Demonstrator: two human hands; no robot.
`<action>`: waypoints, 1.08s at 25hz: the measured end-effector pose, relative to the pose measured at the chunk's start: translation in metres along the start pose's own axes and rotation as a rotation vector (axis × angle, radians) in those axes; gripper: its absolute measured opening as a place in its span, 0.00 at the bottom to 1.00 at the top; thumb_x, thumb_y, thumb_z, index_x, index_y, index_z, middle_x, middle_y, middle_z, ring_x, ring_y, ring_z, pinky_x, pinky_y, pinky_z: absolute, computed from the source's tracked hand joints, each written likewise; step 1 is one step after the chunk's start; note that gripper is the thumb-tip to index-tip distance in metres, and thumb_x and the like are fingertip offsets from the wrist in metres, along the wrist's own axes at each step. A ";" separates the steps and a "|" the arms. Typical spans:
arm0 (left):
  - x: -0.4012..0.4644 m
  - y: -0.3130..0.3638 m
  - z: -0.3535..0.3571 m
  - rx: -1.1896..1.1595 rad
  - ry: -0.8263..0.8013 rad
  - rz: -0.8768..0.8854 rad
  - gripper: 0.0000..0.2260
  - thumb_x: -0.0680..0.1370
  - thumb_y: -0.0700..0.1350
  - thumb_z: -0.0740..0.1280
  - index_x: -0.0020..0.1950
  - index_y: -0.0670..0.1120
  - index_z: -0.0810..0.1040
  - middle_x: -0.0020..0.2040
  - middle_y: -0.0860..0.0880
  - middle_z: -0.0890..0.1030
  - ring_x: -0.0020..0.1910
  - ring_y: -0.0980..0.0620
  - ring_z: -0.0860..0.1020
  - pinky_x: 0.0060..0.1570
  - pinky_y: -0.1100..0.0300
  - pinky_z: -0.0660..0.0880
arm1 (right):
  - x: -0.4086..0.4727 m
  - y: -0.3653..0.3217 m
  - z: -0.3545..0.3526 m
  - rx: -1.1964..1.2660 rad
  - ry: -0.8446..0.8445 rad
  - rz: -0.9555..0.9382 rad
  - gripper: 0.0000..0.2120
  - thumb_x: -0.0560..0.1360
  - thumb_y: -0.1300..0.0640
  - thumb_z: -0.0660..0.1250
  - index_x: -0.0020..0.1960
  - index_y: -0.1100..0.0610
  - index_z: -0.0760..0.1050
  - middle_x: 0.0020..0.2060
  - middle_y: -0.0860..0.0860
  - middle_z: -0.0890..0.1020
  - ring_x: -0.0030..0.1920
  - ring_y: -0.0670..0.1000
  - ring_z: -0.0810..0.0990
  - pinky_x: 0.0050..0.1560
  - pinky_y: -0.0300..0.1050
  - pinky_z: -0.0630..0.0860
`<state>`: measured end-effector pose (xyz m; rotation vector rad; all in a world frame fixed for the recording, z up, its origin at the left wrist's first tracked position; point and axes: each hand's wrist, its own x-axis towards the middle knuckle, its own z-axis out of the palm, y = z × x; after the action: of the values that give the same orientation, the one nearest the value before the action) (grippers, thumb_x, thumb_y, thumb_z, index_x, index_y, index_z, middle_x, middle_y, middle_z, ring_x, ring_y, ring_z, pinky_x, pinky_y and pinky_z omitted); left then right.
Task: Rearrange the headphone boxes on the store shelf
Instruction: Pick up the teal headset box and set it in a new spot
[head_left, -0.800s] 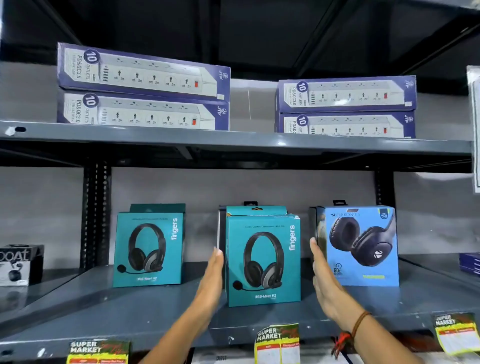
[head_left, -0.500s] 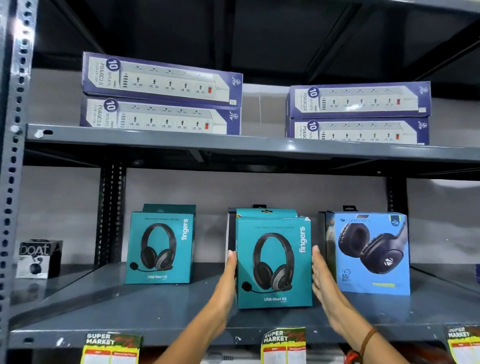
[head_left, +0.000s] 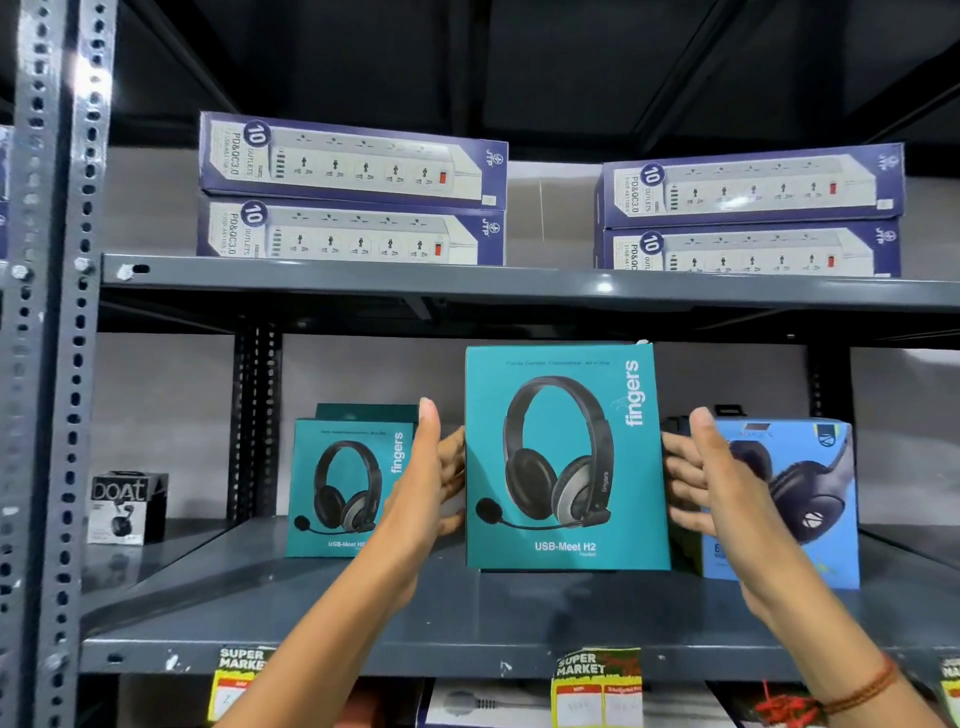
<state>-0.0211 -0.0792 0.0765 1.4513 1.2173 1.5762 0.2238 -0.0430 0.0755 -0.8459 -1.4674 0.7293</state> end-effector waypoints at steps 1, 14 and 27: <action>-0.003 -0.005 -0.007 -0.002 0.025 0.005 0.37 0.74 0.71 0.43 0.76 0.57 0.69 0.73 0.53 0.74 0.72 0.50 0.72 0.67 0.52 0.68 | -0.003 0.003 0.012 0.025 -0.030 0.003 0.33 0.70 0.24 0.54 0.65 0.43 0.75 0.58 0.44 0.77 0.55 0.45 0.77 0.56 0.44 0.74; 0.034 -0.106 -0.148 -0.121 0.436 -0.099 0.50 0.60 0.84 0.56 0.74 0.57 0.74 0.71 0.49 0.77 0.68 0.46 0.76 0.71 0.44 0.70 | 0.014 0.050 0.191 0.030 -0.581 0.128 0.14 0.72 0.28 0.57 0.57 0.26 0.65 0.49 0.19 0.68 0.62 0.37 0.71 0.74 0.50 0.65; 0.050 -0.114 -0.169 -0.052 0.396 -0.117 0.36 0.67 0.78 0.49 0.65 0.59 0.76 0.60 0.51 0.82 0.57 0.53 0.80 0.60 0.50 0.74 | 0.039 0.087 0.231 0.026 -0.619 0.167 0.46 0.64 0.20 0.58 0.78 0.34 0.51 0.71 0.30 0.62 0.76 0.43 0.61 0.77 0.57 0.59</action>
<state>-0.2078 -0.0267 -0.0033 1.0421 1.4403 1.8537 0.0003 0.0466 0.0066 -0.7613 -1.9380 1.2064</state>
